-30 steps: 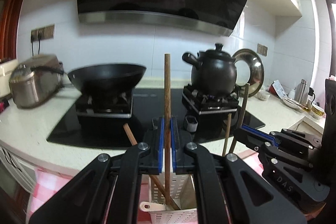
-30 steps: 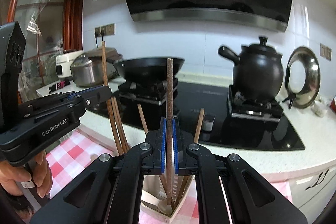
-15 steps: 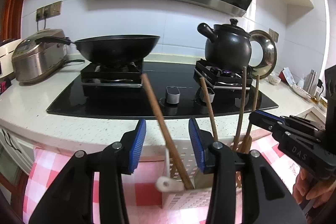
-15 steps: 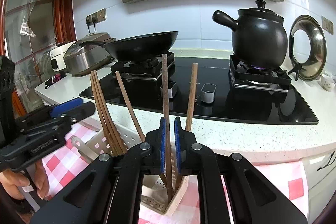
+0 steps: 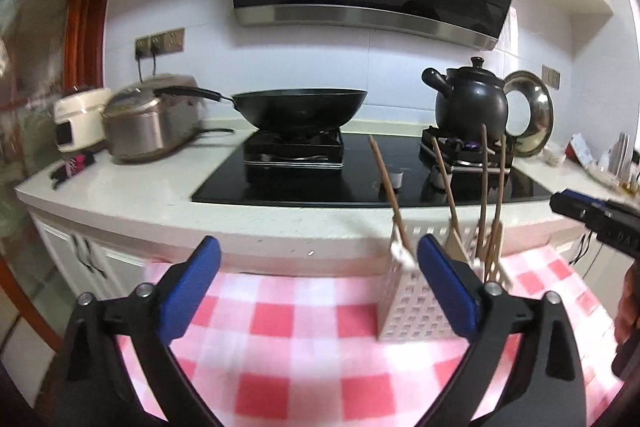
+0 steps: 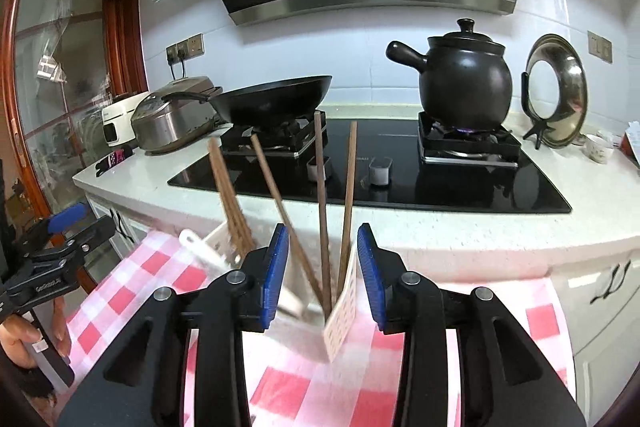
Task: Organize utensils
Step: 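Move both open grippers back down over the last two chopsticks on the cloth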
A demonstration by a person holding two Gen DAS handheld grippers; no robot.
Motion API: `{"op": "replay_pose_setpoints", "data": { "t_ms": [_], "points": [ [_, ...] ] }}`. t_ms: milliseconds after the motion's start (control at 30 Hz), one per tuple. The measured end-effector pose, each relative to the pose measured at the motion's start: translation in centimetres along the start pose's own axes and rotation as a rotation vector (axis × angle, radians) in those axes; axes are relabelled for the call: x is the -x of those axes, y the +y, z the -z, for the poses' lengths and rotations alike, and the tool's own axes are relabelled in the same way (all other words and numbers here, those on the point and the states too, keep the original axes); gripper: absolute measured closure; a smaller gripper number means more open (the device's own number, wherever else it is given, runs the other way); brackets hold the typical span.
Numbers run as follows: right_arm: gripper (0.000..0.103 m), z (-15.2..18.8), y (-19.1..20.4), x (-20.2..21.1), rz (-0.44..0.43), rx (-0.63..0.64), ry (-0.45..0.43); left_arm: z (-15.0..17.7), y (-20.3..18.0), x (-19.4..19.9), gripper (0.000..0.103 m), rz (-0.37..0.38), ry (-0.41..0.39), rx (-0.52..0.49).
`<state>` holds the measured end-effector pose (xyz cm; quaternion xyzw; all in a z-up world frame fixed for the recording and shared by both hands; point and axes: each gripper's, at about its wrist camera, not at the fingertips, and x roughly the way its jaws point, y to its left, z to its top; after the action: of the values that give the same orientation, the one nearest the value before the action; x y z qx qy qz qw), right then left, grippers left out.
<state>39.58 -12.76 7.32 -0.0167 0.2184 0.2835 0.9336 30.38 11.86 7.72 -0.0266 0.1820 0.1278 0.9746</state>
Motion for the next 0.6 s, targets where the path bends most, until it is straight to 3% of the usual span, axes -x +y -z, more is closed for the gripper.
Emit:
{"op": "replay_pose_setpoints", "data": {
  "t_ms": [167, 300, 600],
  "points": [
    [0.056, 2.6, 0.8, 2.7, -0.007, -0.039, -0.005, 2.6, -0.2, 3.9, 0.005, -0.002, -0.008, -0.018],
    [0.053, 4.7, 1.6, 4.4, -0.011, -0.059, -0.002, 4.8, -0.8, 6.0, 0.005, 0.001, 0.008, -0.04],
    [0.043, 10.7, 3.8, 6.9, -0.053, -0.073, 0.073, 9.9, -0.2, 8.3, 0.005, 0.092, 0.124, 0.034]
  ]
}}
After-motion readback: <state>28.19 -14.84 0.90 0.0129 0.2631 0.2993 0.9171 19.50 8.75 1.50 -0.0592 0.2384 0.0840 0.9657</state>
